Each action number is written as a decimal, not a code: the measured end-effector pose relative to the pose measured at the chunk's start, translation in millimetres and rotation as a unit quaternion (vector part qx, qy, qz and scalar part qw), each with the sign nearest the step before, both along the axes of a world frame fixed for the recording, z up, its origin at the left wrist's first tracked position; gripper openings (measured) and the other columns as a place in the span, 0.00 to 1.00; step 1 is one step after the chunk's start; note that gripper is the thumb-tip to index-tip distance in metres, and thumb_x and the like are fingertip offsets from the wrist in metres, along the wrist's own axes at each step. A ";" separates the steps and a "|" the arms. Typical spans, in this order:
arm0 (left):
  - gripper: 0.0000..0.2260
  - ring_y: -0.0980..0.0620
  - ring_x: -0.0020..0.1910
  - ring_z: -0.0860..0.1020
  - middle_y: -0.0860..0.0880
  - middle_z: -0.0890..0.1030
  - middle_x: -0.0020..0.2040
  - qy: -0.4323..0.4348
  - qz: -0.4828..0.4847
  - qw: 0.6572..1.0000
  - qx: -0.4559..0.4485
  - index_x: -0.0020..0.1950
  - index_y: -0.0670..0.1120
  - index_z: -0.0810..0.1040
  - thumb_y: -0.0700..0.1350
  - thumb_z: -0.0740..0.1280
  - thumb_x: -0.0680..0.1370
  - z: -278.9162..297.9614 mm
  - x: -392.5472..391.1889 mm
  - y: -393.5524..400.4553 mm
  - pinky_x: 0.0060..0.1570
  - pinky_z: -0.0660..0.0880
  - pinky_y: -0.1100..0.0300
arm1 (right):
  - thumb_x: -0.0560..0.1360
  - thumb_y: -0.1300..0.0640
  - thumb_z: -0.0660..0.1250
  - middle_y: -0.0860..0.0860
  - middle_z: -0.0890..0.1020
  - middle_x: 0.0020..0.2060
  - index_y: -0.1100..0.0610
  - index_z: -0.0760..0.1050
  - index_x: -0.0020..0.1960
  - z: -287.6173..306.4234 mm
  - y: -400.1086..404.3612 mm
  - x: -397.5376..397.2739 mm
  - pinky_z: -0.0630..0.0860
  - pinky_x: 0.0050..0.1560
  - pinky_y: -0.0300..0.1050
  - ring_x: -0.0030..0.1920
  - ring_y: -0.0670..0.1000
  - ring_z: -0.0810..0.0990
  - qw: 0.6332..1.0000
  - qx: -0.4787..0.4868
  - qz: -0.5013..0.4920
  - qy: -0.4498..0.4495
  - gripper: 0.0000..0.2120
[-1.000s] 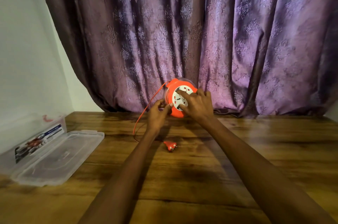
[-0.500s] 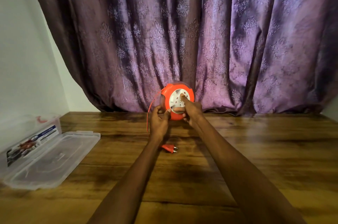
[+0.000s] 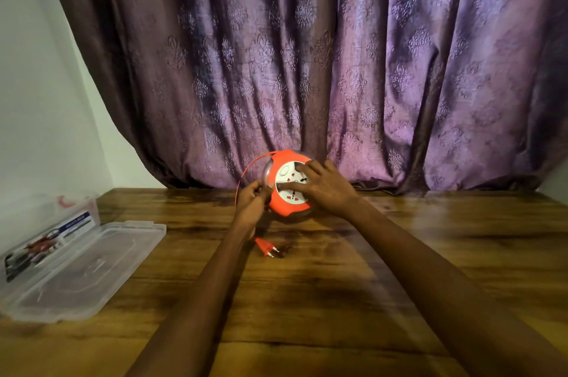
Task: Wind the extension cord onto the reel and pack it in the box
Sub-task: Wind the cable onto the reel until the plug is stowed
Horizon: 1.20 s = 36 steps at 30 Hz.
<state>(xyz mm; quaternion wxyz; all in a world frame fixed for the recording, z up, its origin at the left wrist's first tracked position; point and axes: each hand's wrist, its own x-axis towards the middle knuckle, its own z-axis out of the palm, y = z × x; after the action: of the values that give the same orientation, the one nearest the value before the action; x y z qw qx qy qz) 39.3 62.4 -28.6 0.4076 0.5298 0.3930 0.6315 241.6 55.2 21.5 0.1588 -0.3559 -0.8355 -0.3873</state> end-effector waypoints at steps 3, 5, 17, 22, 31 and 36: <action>0.05 0.62 0.27 0.73 0.52 0.77 0.32 0.010 0.004 1.000 0.014 0.46 0.47 0.77 0.39 0.65 0.80 0.1 5.9 -1.8 0.28 0.72 0.65 | 0.73 0.49 0.59 0.57 0.80 0.58 0.36 0.72 0.66 -4.1 1.8 2.5 0.72 0.50 0.55 0.56 0.60 0.77 1.000 0.026 -0.002 0.012 0.23; 0.05 0.63 0.28 0.74 0.53 0.77 0.34 0.005 0.011 1.000 0.027 0.48 0.46 0.76 0.37 0.65 0.79 2.4 11.5 -2.8 0.29 0.73 0.66 | 0.69 0.45 0.66 0.53 0.82 0.51 0.38 0.72 0.66 -4.9 2.3 1.7 0.69 0.49 0.54 0.53 0.58 0.75 0.996 0.043 -0.017 0.078 0.25; 0.07 0.48 0.46 0.79 0.42 0.82 0.49 -0.052 0.036 0.996 0.060 0.53 0.47 0.78 0.46 0.70 0.76 -10.6 39.9 -5.1 0.47 0.77 0.48 | 0.76 0.46 0.70 0.57 0.83 0.27 0.59 0.76 0.39 -3.4 -17.2 -47.9 0.59 0.20 0.33 0.15 0.46 0.66 0.407 -0.374 0.041 0.833 0.16; 0.07 0.42 0.47 0.77 0.37 0.79 0.51 -0.154 0.006 0.988 0.010 0.53 0.48 0.79 0.46 0.70 0.76 -8.7 28.5 -5.3 0.47 0.77 0.43 | 0.74 0.47 0.69 0.52 0.86 0.34 0.53 0.80 0.47 -5.6 -13.0 -25.7 0.79 0.39 0.48 0.32 0.51 0.82 0.654 -0.313 -0.050 0.687 0.10; 0.07 0.51 0.38 0.81 0.44 0.84 0.44 -0.127 -0.027 0.991 -0.006 0.56 0.44 0.79 0.42 0.67 0.79 -5.8 15.9 -12.7 0.34 0.80 0.58 | 0.68 0.56 0.68 0.51 0.71 0.70 0.38 0.72 0.66 12.6 -11.4 -2.3 0.69 0.52 0.52 0.66 0.57 0.70 0.995 -0.090 -0.026 0.027 0.28; 0.04 0.54 0.30 0.74 0.43 0.80 0.39 -0.083 -0.039 0.996 -0.008 0.48 0.45 0.80 0.43 0.67 0.79 -8.1 10.8 -13.4 0.28 0.75 0.63 | 0.75 0.53 0.52 0.55 0.73 0.69 0.37 0.73 0.63 20.9 -19.4 6.4 0.69 0.53 0.53 0.64 0.59 0.74 0.992 -0.054 -0.037 -0.112 0.22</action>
<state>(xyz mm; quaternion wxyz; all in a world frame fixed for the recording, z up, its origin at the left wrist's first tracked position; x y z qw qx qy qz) 50.1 49.0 -36.7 0.4668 0.4874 0.3421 0.6539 248.0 35.8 42.4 0.0302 -0.3489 -0.8542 -0.3845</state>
